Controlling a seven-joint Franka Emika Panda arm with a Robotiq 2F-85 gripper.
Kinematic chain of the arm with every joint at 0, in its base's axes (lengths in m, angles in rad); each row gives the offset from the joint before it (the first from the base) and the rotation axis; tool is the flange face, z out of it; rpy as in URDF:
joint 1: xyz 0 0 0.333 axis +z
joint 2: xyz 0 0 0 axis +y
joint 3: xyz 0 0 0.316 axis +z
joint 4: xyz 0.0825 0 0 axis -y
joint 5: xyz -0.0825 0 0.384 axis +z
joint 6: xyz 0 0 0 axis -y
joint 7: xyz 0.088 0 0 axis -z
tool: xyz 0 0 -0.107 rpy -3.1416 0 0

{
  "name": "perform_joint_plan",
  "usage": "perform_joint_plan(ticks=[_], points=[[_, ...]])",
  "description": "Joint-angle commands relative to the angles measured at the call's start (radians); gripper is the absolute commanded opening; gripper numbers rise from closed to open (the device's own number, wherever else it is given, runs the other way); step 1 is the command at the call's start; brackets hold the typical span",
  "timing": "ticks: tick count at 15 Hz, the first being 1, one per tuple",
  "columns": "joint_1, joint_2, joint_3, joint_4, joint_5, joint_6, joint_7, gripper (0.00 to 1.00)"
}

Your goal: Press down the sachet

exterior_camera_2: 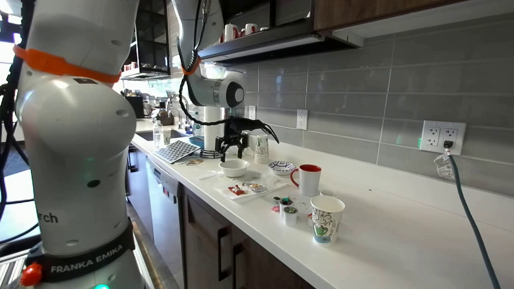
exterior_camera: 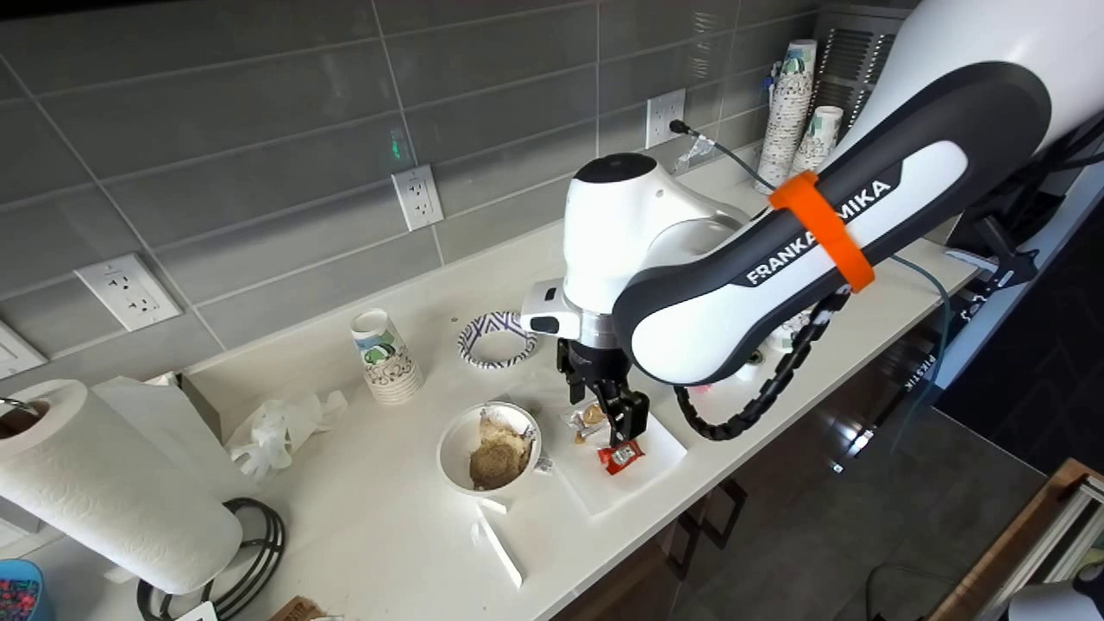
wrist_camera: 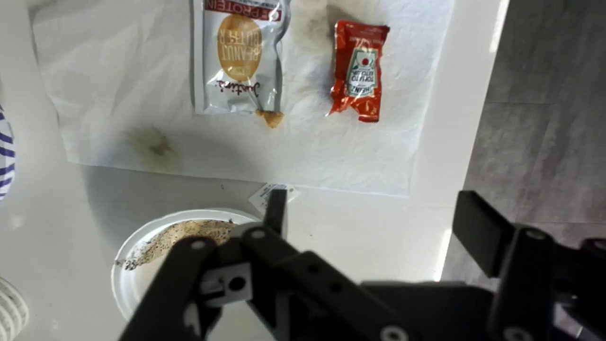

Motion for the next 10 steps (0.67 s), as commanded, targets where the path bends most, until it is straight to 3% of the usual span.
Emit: perform_joint_plan(ticks=[1,8,10], points=[[0.003,0.001,-0.004,-0.016,0.023,-0.024,-0.019,0.56],[0.015,0.034,-0.020,-0.031,-0.021,0.031,0.017,0.04],[0.013,0.046,-0.020,-0.026,-0.018,0.034,0.012,0.00]])
